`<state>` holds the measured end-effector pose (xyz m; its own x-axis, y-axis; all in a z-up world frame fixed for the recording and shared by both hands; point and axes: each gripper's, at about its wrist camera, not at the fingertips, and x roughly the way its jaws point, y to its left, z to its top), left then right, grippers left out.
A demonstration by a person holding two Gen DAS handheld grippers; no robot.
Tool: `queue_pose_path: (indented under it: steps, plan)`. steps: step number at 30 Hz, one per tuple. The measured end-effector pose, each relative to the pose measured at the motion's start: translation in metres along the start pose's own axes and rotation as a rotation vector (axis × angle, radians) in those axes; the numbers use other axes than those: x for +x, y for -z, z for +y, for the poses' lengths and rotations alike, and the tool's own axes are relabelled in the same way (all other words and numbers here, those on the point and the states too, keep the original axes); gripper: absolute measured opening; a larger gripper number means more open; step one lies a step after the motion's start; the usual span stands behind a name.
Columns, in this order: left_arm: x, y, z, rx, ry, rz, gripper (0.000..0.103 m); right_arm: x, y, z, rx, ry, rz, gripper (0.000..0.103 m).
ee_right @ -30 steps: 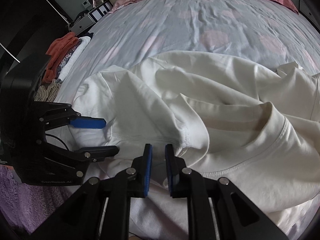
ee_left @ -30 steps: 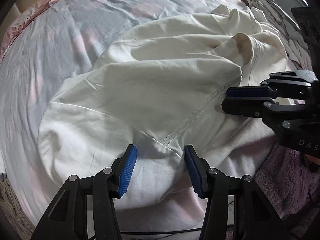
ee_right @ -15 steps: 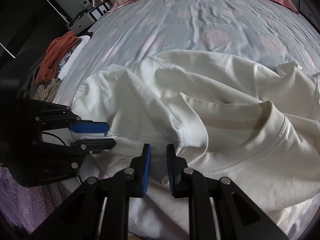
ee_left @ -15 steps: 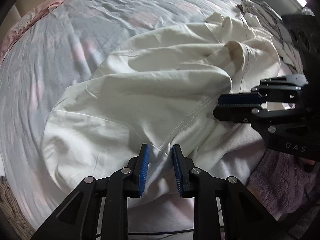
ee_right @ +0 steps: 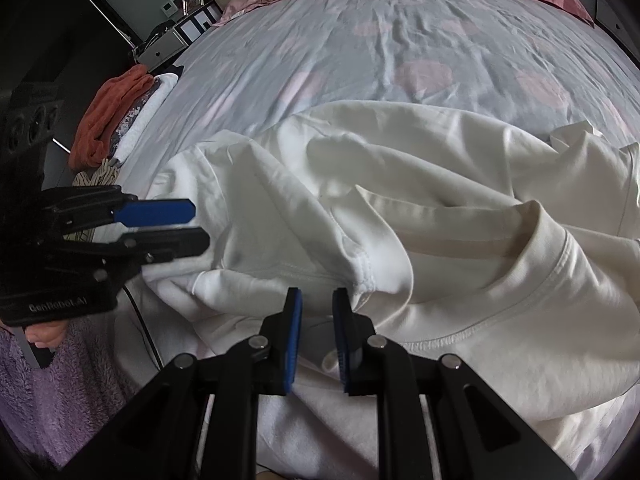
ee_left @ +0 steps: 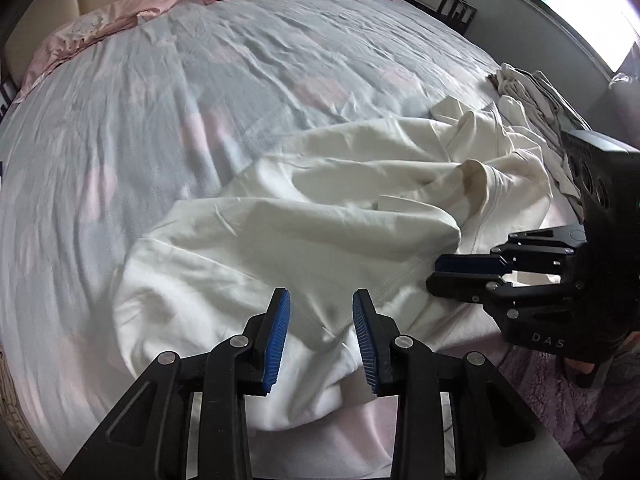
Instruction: Fold clothes
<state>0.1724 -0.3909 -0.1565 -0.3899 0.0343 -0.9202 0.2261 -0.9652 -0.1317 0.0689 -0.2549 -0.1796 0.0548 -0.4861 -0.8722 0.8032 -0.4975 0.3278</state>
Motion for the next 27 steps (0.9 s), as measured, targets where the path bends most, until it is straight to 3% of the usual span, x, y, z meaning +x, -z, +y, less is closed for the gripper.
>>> queue_pose_path:
  steps: [4,9,20,22,25,27]
  plan:
    - [0.026,0.001,-0.005,0.066,-0.075,0.102,0.034,0.003,-0.001,0.001,-0.005,0.004,0.010,0.016]
    - [0.032,0.006,-0.024,0.171,-0.090,0.119,0.033,0.003,0.000,-0.001,0.002,0.000,0.011,0.016]
    - [0.051,0.017,-0.040,0.278,-0.152,0.200,0.033,0.003,0.000,-0.003,-0.002,0.001,0.010,0.016]
    - [0.051,0.018,-0.042,0.294,-0.156,0.196,0.027,0.002,0.000,-0.002,-0.005,0.000,0.006,0.016]
    - [0.046,0.018,-0.041,0.290,-0.150,0.176,0.009,0.001,-0.001,0.000,-0.014,-0.001,0.000,0.016]
    - [0.040,0.017,-0.038,0.274,-0.141,0.155,0.006,0.000,-0.001,0.003,-0.027,-0.003,-0.006,0.016]
